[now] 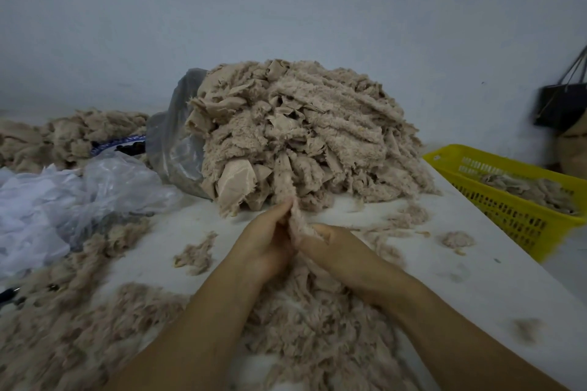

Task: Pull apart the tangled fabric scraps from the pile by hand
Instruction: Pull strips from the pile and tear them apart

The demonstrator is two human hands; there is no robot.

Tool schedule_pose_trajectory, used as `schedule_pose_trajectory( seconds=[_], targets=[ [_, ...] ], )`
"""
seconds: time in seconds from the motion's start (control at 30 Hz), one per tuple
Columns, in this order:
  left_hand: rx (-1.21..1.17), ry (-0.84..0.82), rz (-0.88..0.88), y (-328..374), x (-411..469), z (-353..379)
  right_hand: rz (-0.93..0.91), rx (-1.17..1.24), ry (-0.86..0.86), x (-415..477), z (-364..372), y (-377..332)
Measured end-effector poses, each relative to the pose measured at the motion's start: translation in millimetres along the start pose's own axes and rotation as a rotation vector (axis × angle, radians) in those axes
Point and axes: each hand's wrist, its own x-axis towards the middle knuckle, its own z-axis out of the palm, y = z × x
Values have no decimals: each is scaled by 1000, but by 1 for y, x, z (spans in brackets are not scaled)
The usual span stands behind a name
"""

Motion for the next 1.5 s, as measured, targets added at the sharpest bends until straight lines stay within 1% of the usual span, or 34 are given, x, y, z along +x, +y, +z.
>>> schedule_pose_trajectory(
  seconds=[0.07,0.13,0.17,0.2,0.23,0.27,0.3,0.33,0.37,0.4,0.43,0.5,0.57,0.6,0.67,0.7,0.77,0.83,0.87,0.93,1.0,1.07,1.1,1.13,1.17,1.2,1.27,1.33,1.4,1.43,1.5],
  targets=[
    [-107,56,-35,1,3,-2,-14,-63,-71,0,0,-1],
    [-193,111,-28,1,7,-2,-20,-141,-124,1,1,0],
    [-220,134,0,1,9,0,-30,-181,-138,2,2,0],
    [-199,154,61,1,10,2,-44,-214,-144,2,3,2],
    [-99,182,157,2,11,3,-50,-230,-131,1,5,3],
    [76,217,270,2,10,4,-44,-219,-94,1,7,5],
    [299,238,380,1,8,4,-23,-183,-26,1,6,8],
    [534,215,469,0,3,4,3,-115,68,2,5,9],
    [750,143,527,-4,-2,5,26,-28,168,3,2,9],
    [931,34,545,-9,-7,7,43,68,235,4,-3,9],
    [1079,-85,545,-15,-11,10,61,165,248,5,-10,9],
    [1278,-286,547,-27,-17,15,101,349,201,4,-21,8],
    [1352,-421,535,-29,-22,17,205,530,231,2,-27,5],
    [1350,-469,518,-28,-24,17,255,589,250,2,-28,6],
    [1325,-545,477,-26,-28,19,294,640,249,-1,-30,4],
    [1312,-583,463,-26,-31,21,289,639,258,-3,-29,3],
    [1270,-645,423,-24,-36,24,225,562,316,-5,-28,0],
    [1207,-650,369,-21,-37,24,159,461,433,-4,-28,-4],
    [1170,-627,356,-19,-38,23,162,434,528,0,-30,-2],
    [1071,-561,336,-18,-38,21,219,464,711,6,-37,2],
    [901,-486,307,-13,-37,19,238,567,848,10,-47,8],
    [581,-406,330,0,-36,16,237,681,938,10,-61,15],
    [395,-362,377,9,-34,12,246,747,964,8,-66,16],
    [236,-314,424,19,-31,6,252,799,969,6,-70,15],
    [142,-264,456,28,-27,1,248,835,956,5,-72,15],
    [121,-228,463,32,-23,-2,237,848,931,6,-72,16],
    [219,-195,439,28,-16,-1,204,801,856,7,-65,15],
    [336,-196,404,16,-17,5,162,663,789,7,-55,12],
    [427,-220,368,2,-20,8,137,506,685,6,-46,6],
    [496,-224,352,-4,-23,9,126,454,593,8,-38,3],
    [786,-247,375,-14,-26,12,136,428,375,10,-26,0]
  ],
)
